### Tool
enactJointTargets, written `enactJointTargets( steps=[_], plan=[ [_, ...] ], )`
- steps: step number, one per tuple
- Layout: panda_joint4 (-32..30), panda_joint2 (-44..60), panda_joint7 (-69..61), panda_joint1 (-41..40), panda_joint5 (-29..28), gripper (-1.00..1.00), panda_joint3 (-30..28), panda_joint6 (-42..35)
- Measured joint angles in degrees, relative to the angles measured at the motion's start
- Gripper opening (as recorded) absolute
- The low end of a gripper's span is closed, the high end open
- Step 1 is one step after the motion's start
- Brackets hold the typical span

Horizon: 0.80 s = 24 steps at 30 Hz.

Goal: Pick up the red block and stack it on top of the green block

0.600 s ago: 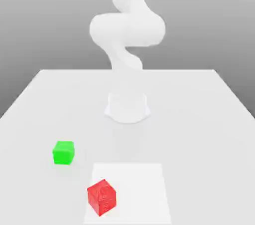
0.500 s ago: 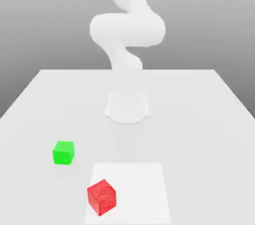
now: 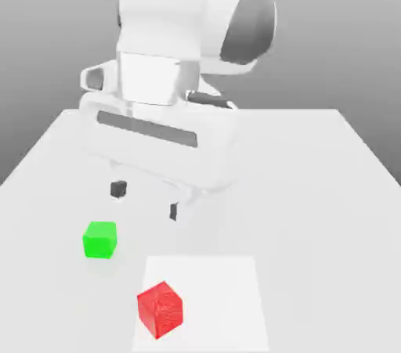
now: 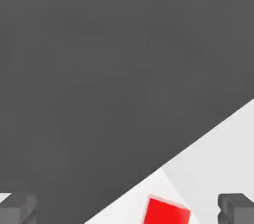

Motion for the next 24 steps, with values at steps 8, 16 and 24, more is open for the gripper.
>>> enactJointTargets(
  steps=[8,16,24],
  plan=[
    [-2.6,15.9,7.6,-0.3,2.6,0.0,-0.9,9.2],
    [-1.8,21.9,9.0,0.9,1.0,-1.0,-2.5,14.3],
    [-4.3,11.3,7.3,-0.8,3.9,-1.0,-1.4,6.0]
  ],
)
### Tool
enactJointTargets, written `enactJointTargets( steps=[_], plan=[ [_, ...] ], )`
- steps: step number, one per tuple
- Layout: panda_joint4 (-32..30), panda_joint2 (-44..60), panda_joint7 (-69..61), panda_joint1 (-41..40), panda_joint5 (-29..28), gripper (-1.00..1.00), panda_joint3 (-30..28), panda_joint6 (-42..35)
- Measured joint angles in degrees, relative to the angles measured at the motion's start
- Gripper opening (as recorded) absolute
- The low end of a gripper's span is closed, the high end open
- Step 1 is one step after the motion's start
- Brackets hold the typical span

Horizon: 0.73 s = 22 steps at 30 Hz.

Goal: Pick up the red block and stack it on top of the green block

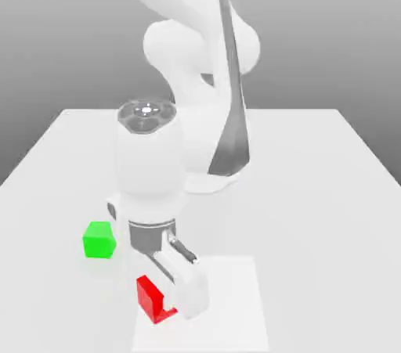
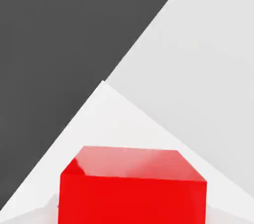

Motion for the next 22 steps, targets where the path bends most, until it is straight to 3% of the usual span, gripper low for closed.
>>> enactJointTargets(
  steps=[11,19,20,22],
  plan=[
    [-19.4,-22.1,9.6,-16.0,0.0,-1.0,-9.4,-2.6],
    [-20.5,-9.5,8.7,-16.3,2.6,-1.0,-10.6,11.3],
    [-20.5,-8.3,8.4,-16.3,3.0,1.0,-10.3,12.4],
    [-20.5,-8.3,8.4,-16.1,3.0,1.0,-10.3,12.4]
  ],
)
